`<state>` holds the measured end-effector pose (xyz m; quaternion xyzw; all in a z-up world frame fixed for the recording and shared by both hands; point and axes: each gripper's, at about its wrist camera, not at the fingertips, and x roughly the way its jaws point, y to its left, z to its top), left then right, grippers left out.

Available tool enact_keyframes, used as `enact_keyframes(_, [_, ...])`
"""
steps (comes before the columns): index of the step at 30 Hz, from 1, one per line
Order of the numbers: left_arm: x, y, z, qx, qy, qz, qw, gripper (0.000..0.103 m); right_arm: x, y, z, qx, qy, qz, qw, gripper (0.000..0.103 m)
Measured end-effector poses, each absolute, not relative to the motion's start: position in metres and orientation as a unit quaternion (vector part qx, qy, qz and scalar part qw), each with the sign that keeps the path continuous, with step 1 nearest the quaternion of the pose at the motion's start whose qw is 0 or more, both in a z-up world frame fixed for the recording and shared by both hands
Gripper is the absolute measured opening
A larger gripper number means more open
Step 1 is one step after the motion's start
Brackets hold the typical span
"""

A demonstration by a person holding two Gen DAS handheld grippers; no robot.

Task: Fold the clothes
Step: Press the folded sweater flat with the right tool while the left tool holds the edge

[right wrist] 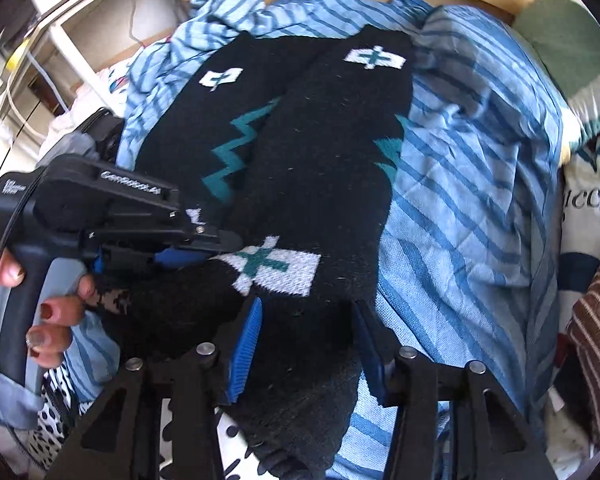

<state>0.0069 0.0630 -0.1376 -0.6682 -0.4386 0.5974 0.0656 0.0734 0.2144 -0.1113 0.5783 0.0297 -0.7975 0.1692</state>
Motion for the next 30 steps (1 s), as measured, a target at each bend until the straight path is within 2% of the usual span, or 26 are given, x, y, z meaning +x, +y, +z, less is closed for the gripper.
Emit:
enact_keyframes(1, [0.005,0.065,-0.135,-0.67,-0.431,0.601,0.064,0.03,0.073,0.215,-0.11,0.581,0.035,-0.795,0.171,0.05])
enact_keyframes(4, [0.004,0.073,-0.126,-0.678,-0.413,0.604,0.061,0.045,0.071,0.216,-0.103,0.586,0.047,-0.79,0.174,0.049])
enact_keyframes(6, [0.01,0.071,-0.117,-0.684,-0.409,0.6,0.065,0.061,0.066,0.216,-0.095,0.58,0.038,-0.797,0.164,0.05])
enact_keyframes(8, [0.012,0.059,-0.109,-0.669,-0.44,0.593,0.08,0.066,0.062,0.209,-0.099,0.587,0.035,-0.791,0.171,0.051])
enact_keyframes(11, [0.017,0.027,-0.087,-0.631,-0.471,0.61,0.083,0.067,0.056,0.198,-0.106,0.596,0.03,-0.781,0.182,0.053])
enact_keyframes(13, [0.022,-0.004,-0.066,-0.602,-0.466,0.647,0.049,0.072,0.052,0.191,-0.11,0.603,0.027,-0.775,0.189,0.053])
enact_keyframes(14, [0.025,-0.018,-0.058,-0.594,-0.454,0.664,0.028,0.078,0.05,0.187,-0.112,0.606,0.026,-0.771,0.193,0.053])
enact_keyframes(16, [0.03,-0.043,-0.046,-0.583,-0.415,0.698,-0.013,0.079,0.046,0.18,-0.116,0.612,0.023,-0.765,0.2,0.054])
enact_keyframes(18, [0.038,-0.064,-0.048,-0.593,-0.371,0.714,-0.035,0.079,0.042,0.173,-0.12,0.618,0.02,-0.758,0.207,0.06])
enact_keyframes(20, [0.057,-0.1,-0.057,-0.609,-0.358,0.706,-0.043,0.079,0.044,0.16,-0.118,0.608,0.053,-0.766,0.201,0.063])
enact_keyframes(21, [0.063,-0.095,-0.066,-0.617,-0.358,0.7,-0.04,0.079,0.045,0.155,-0.115,0.604,0.067,-0.769,0.199,0.063])
enact_keyframes(26, [0.079,-0.082,-0.093,-0.646,-0.369,0.669,0.006,0.079,0.036,0.141,-0.091,0.59,0.02,-0.778,0.212,0.062])
enact_keyframes(28, [0.083,-0.074,-0.095,-0.646,-0.346,0.68,-0.002,0.079,0.031,0.129,-0.082,0.581,0.018,-0.786,0.212,0.062])
enact_keyframes(29, [0.085,-0.07,-0.096,-0.646,-0.334,0.686,-0.006,0.076,0.028,0.122,-0.078,0.577,0.016,-0.788,0.214,0.062])
enact_keyframes(30, [0.087,-0.066,-0.098,-0.646,-0.323,0.692,-0.01,0.061,0.026,0.116,-0.075,0.573,0.015,-0.791,0.216,0.063])
